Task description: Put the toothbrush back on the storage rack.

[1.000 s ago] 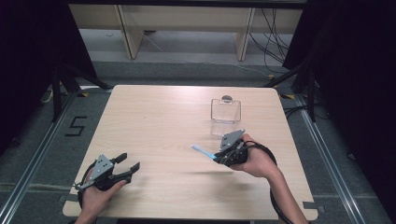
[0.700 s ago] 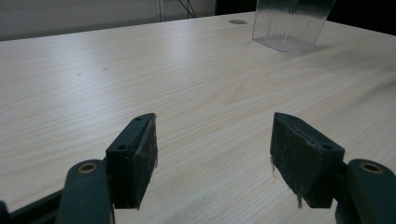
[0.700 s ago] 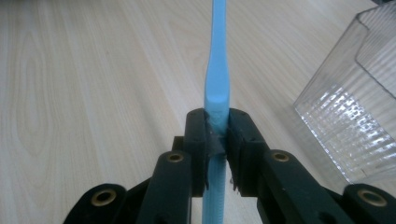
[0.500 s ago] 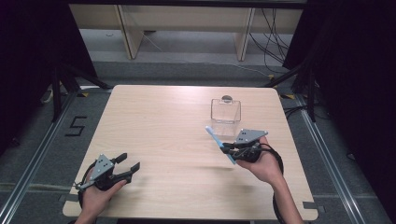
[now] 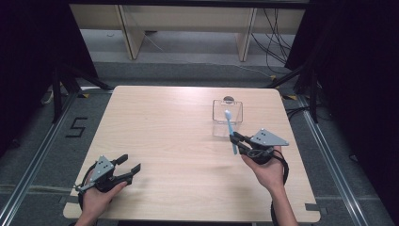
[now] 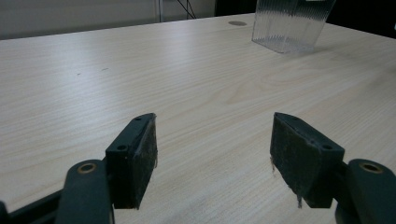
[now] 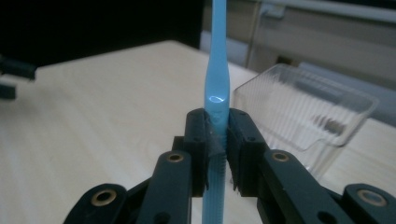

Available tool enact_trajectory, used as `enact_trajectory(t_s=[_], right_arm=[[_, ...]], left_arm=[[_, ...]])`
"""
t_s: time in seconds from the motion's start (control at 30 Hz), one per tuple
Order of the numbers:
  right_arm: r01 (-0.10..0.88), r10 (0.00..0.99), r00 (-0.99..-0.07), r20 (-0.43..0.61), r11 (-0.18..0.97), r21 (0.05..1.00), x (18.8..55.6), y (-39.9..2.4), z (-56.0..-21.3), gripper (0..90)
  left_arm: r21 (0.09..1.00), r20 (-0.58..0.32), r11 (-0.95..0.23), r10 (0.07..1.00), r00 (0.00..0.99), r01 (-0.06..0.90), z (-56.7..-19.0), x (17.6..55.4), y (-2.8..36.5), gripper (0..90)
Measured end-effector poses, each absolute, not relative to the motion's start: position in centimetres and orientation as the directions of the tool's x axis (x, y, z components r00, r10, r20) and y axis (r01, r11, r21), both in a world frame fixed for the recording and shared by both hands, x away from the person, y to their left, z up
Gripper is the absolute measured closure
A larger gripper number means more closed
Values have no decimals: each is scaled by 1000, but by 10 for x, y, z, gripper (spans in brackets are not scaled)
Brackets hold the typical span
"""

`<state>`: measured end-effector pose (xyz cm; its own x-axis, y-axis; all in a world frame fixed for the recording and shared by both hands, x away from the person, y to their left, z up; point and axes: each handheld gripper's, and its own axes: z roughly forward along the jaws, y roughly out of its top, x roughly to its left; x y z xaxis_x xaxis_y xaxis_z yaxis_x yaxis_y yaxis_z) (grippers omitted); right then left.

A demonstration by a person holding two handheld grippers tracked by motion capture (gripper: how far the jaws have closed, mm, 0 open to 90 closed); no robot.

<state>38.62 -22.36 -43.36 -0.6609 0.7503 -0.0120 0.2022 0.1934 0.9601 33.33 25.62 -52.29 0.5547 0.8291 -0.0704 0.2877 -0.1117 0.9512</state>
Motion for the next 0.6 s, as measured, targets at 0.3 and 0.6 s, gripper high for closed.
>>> enact_trajectory(t_s=[0.3, 0.6], right_arm=[[118, 837, -546, 23, 49, 992, 387, -242, -425, 792], [65, 863, -503, 43, -11, 998, 395, -244, -416, 792]], left_arm=[[951, -69, -112, 831, 552, 288, -523, 334, 256, 314], [950, -69, -113, 832, 551, 290, -523, 333, 256, 314]])
